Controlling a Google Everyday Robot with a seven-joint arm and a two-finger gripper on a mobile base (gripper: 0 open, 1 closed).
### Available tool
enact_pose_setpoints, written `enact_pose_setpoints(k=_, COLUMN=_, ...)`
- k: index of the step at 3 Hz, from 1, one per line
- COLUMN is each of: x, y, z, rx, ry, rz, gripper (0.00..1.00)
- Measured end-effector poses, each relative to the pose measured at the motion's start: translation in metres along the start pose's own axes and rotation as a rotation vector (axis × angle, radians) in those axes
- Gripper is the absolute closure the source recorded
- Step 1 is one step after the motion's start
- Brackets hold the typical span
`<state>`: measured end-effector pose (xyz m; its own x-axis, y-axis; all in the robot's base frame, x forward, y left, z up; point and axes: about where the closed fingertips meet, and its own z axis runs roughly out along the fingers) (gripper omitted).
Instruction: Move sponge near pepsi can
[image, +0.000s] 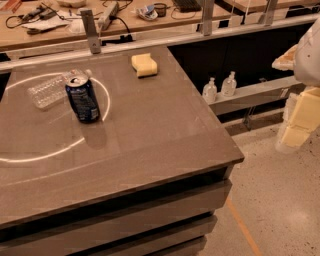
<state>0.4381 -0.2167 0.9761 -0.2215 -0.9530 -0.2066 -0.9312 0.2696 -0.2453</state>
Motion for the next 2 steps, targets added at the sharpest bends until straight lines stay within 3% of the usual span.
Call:
enact_pose_setpoints(k=1, x=0.0, y=0.0, z=0.0, rx=0.0, ry=0.0, rz=0.0, gripper=0.0)
enact_pose_setpoints(k=2, x=-0.0095, y=-0.0083, z=0.0031, rx=0.02, ry=-0.056, rz=0.011, gripper=0.0)
